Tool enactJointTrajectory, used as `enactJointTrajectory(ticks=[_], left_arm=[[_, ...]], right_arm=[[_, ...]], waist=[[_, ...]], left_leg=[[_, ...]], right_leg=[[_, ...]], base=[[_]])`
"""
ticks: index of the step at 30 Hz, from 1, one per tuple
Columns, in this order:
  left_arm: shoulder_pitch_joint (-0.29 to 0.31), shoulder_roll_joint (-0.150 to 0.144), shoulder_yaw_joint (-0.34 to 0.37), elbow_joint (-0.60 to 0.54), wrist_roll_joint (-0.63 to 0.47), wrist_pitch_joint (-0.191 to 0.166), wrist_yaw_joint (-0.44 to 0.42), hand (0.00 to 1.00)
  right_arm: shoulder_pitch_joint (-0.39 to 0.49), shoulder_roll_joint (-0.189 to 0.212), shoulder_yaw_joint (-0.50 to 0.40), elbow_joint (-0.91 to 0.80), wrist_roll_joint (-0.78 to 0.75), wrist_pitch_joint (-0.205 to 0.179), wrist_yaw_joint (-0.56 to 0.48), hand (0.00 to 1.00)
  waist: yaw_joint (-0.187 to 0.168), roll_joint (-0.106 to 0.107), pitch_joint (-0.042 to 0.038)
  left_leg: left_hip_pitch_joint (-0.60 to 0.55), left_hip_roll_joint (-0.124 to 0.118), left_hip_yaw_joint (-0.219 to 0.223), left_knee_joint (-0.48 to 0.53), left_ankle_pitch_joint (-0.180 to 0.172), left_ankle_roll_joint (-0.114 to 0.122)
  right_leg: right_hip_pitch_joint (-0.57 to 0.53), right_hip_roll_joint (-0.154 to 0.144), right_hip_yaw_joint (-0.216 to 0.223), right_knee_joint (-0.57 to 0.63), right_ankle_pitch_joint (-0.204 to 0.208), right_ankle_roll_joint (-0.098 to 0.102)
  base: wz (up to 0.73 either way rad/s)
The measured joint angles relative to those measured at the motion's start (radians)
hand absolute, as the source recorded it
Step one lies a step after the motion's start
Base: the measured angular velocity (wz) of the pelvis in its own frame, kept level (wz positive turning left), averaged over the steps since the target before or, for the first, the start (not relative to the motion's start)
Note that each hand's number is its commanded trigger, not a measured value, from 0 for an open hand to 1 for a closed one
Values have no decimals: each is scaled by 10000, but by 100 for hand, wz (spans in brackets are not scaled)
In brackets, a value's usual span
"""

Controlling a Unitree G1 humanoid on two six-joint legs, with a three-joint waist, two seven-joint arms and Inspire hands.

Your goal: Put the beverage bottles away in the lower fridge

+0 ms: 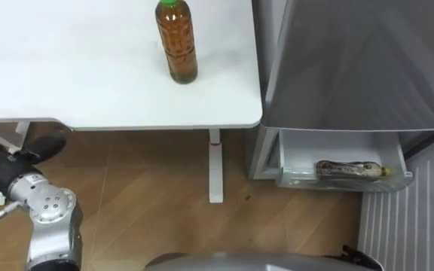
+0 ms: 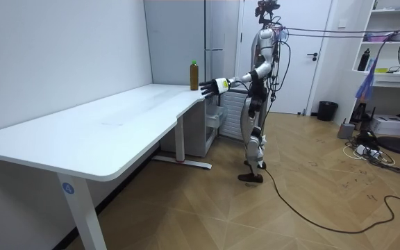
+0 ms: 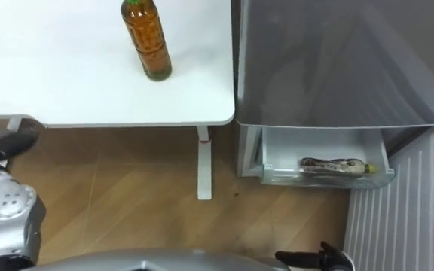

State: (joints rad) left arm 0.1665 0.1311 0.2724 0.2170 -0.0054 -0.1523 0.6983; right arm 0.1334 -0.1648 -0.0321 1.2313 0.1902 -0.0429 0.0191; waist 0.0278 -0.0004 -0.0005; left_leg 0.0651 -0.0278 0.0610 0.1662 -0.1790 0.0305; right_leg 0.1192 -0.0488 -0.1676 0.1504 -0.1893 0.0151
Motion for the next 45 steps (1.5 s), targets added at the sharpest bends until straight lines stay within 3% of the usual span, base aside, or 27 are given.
enactJointTrajectory(ticks=[8, 11, 20, 31, 35, 42, 45], left_arm=[[-3, 8, -52, -2562, 189, -156, -133, 0], [-6, 15, -149, -2982, 165, -208, -317, 0], [-454, -2, -1280, -3117, 60, -223, -1837, 0], [-670, -1, -1410, -3118, -3103, -43, -4272, 0], [-670, -1, -1410, -2951, -3542, 197, -4776, 0], [-679, 6, -1401, -2884, -3820, 444, -5427, 0], [-952, 16, -1403, -2361, -4089, 577, -5631, 0]], right_arm=[[54, 41, 51, -58, 1, -2, 81, 0], [83, 48, 98, -152, 9, -13, 83, 0], [12, 122, 100, -234, 31, -131, 257, 0], [-52, 191, -196, 139, 95, -215, 273, 0], [-142, 211, -515, 226, 66, -201, 183, 0], [-132, 189, -773, 385, 3, -194, 163, 0], [-135, 180, -785, 463, 15, -192, 139, 0]], waist=[[45, -136, 4], [1, -126, 10], [-364, -147, 57], [-682, -143, 93], [-803, -19, 135], [-1041, 91, 129], [-1097, 100, 125]], left_leg=[[5, -12, -32, 4, 0, 1], [56, -13, -59, 6, 0, 1], [154, -9, -75, 26, -1, 2], [189, 65, 208, -12, -33, -10], [216, 147, 244, -14, -55, -30], [297, 174, 376, -20, -111, -81], [336, 180, 448, -27, -112, -82]], right_leg=[[19, -6, 12, 1, 1, 0], [82, -1, 16, 1, 3, 0], [200, 1, 15, 6, 3, -1], [70, 59, 346, 11, 26, -26], [74, 88, 390, 17, 28, -29], [83, 172, 548, 27, 36, -47], [87, 177, 624, 38, 37, -49]], base=[[0], [0], [0], [-9], [-2], [-8], [-7]])
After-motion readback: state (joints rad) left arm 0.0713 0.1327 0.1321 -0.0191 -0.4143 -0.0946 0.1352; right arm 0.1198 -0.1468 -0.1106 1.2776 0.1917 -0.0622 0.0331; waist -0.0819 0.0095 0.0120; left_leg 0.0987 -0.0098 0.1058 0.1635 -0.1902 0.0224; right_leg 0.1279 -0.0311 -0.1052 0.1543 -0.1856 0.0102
